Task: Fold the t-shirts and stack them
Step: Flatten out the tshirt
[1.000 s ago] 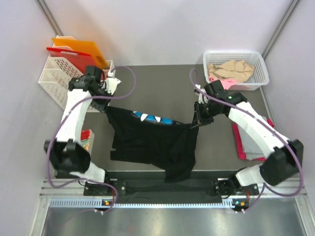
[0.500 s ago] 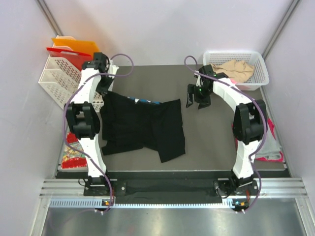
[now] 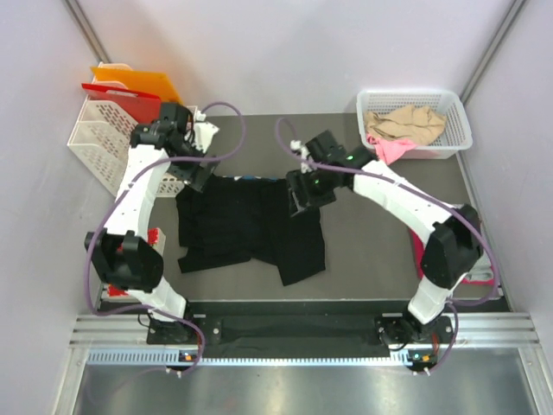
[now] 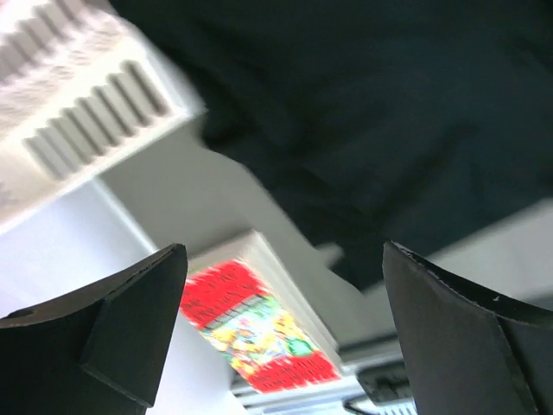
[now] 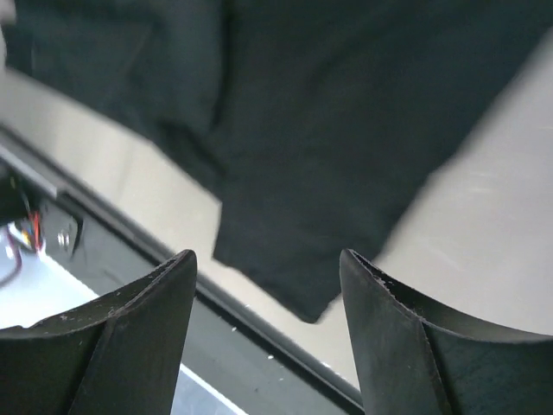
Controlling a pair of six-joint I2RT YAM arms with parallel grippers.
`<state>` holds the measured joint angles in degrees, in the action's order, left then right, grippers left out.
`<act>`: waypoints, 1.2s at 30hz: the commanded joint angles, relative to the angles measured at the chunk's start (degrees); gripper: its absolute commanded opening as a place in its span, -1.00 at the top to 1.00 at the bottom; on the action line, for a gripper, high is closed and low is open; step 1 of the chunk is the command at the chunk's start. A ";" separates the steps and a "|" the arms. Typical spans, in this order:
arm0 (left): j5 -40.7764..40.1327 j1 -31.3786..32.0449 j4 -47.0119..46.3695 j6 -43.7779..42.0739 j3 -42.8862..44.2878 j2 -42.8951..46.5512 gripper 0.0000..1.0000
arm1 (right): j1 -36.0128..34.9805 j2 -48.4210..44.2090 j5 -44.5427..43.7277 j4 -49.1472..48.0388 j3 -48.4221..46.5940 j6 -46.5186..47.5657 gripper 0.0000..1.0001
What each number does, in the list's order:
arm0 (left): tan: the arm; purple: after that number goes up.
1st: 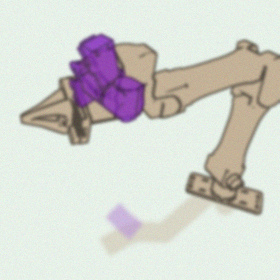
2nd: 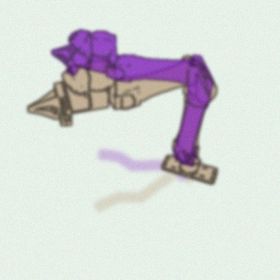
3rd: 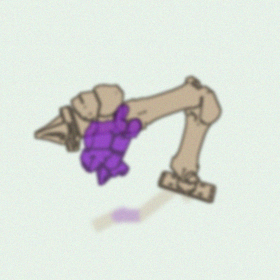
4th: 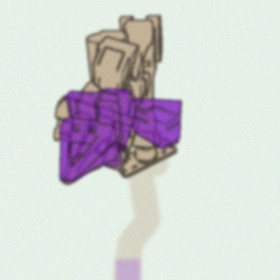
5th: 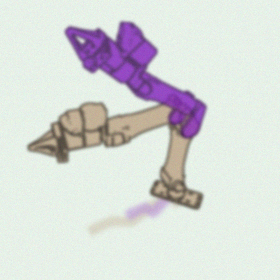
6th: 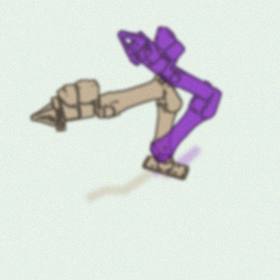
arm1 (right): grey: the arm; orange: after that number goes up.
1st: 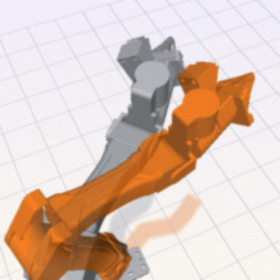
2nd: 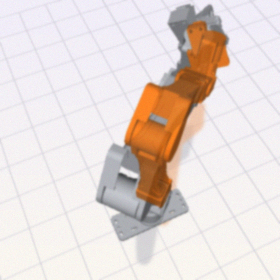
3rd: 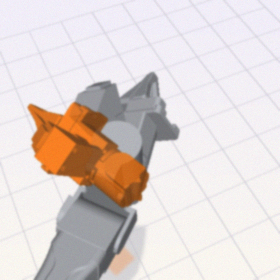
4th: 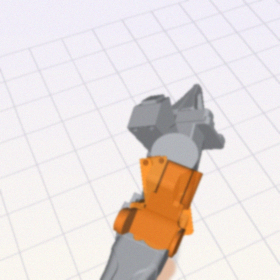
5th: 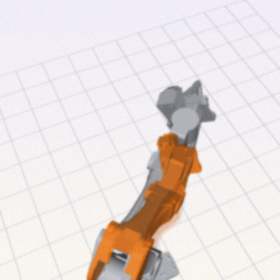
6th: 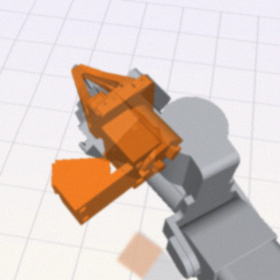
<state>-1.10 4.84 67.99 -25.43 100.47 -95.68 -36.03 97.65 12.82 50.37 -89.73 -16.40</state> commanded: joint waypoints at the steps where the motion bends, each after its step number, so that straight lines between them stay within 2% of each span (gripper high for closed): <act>1: 6.11 1.05 3.91 -1.20 -9.22 2.42 -0.98 | -3.95 4.74 2.29 -1.23 1.93 -1.09 -0.34; 5: 4.45 0.96 3.74 -0.41 -15.81 0.59 -0.98 | -5.19 9.65 1.16 -1.51 0.18 0.05 -0.35; 8: 6.71 0.87 4.08 -0.67 -17.14 -0.64 -0.98 | -5.28 14.39 -2.00 -0.80 -4.21 1.81 -0.36; 14: 8.83 0.26 1.28 2.05 -16.54 -8.36 -0.97 | -5.19 25.11 -7.19 0.52 -20.64 2.52 -0.35; 15: 9.97 -0.61 0.75 2.49 -16.01 -9.51 -0.94 | -5.02 26.18 -7.46 0.26 -24.05 1.47 -0.34; 20: 12.88 -3.78 -0.57 4.34 -13.54 -15.75 -0.81 | -3.61 30.58 -7.55 -4.40 -29.09 -4.24 -0.29; 26: 14.20 -4.05 -2.42 4.34 -16.61 -16.21 -0.54 | -2.82 37.60 -3.68 -6.07 -34.19 -9.08 -0.27; 29: 14.81 -4.05 -2.77 4.16 -17.84 -15.68 -0.33 | -2.64 39.37 -2.36 -7.74 -34.63 -10.93 -0.26; 36: 14.29 -4.05 -3.82 3.11 -21.80 -12.87 -0.30 | -2.29 43.68 0.45 -9.06 -39.11 -14.53 -0.26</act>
<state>12.21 0.80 64.86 -21.74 80.38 -112.40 -38.70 139.98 10.79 44.40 -123.70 -27.73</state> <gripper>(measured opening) 0.656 0.632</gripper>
